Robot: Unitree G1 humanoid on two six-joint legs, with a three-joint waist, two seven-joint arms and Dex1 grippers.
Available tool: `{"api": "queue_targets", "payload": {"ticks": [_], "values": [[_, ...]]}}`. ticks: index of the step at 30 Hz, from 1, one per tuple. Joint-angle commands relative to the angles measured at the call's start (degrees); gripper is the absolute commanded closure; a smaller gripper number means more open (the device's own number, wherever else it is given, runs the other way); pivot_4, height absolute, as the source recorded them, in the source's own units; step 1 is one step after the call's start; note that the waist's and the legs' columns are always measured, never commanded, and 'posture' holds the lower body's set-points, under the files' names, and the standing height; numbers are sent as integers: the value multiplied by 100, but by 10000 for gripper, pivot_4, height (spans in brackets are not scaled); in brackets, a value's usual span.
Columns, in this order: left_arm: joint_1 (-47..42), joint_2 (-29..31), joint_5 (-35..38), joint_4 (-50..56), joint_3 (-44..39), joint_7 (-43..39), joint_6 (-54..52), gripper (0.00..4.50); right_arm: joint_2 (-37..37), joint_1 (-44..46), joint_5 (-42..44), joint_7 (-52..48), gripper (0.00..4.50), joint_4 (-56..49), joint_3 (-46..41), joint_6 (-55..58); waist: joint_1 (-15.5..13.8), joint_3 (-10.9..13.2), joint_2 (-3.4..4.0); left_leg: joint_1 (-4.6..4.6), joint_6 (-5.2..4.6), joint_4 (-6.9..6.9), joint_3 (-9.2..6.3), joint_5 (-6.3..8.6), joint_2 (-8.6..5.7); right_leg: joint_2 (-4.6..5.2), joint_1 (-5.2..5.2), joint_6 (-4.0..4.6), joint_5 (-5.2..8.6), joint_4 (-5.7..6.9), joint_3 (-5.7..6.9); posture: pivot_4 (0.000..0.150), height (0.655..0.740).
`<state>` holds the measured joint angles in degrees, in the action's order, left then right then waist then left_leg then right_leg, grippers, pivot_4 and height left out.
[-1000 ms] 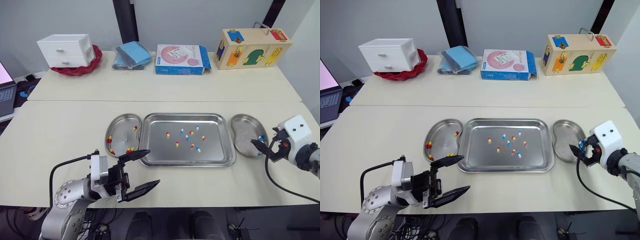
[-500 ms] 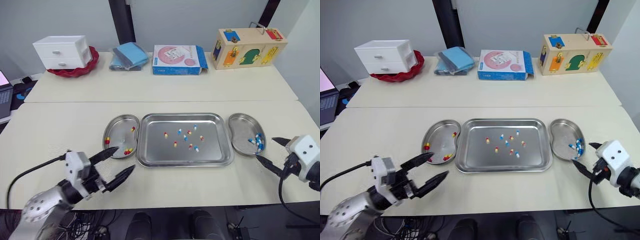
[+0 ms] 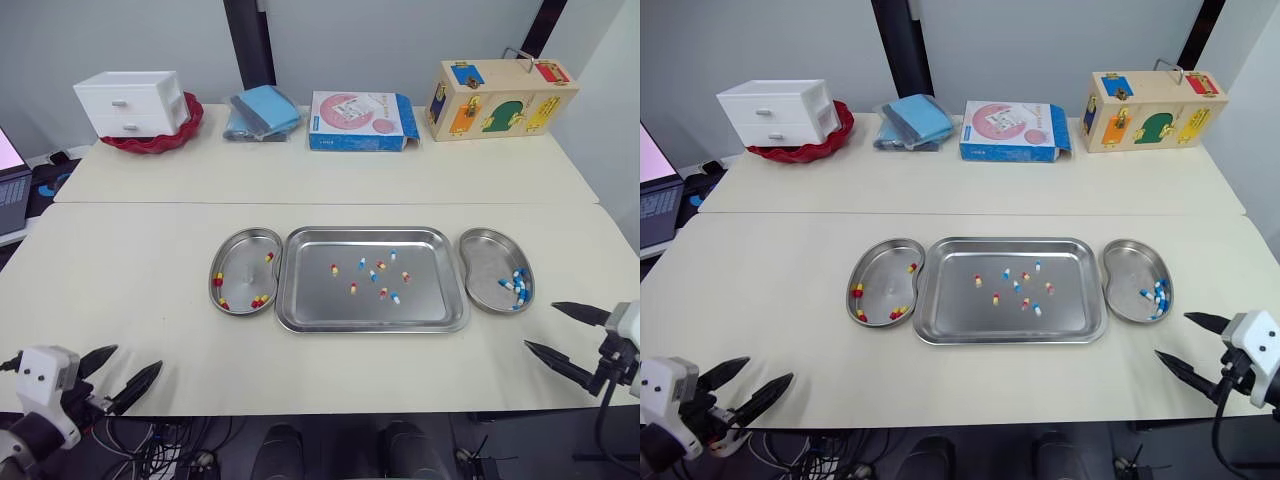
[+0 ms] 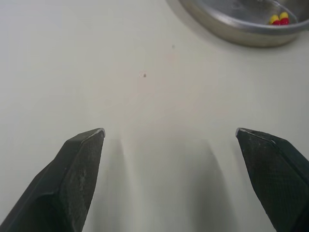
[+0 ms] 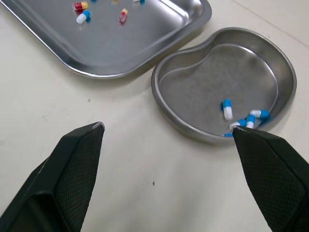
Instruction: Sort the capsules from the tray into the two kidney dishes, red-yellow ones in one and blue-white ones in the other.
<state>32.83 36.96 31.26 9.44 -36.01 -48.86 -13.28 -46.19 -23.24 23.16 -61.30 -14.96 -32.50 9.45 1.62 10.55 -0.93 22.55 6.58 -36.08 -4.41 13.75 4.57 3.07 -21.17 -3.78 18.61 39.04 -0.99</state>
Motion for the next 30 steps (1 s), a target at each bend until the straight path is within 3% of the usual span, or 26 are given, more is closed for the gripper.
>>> {"api": "queue_targets", "payload": {"ticks": [1,18,30], "values": [[42,10,-43,-22,-173,-143,195,0,14,-33,82,-63,475,-102,-122,-198,0,-1,-1,0,0,0,0,0,0,0,0,0,0,0,0,1500,7078],[-261,80,233,1438,111,172,-821,0,284,75,80,-8,475,-675,695,-604,-2,-9,-8,-3,1,0,1,0,1,0,4,-1,-1,1,-2,1500,7078],[-1286,354,787,2734,717,739,-1873,0,758,389,105,381,475,-1146,1682,-574,-21,-10,-8,-6,2,-2,0,-1,1,0,10,-5,-3,3,-2,1500,7078]]}}
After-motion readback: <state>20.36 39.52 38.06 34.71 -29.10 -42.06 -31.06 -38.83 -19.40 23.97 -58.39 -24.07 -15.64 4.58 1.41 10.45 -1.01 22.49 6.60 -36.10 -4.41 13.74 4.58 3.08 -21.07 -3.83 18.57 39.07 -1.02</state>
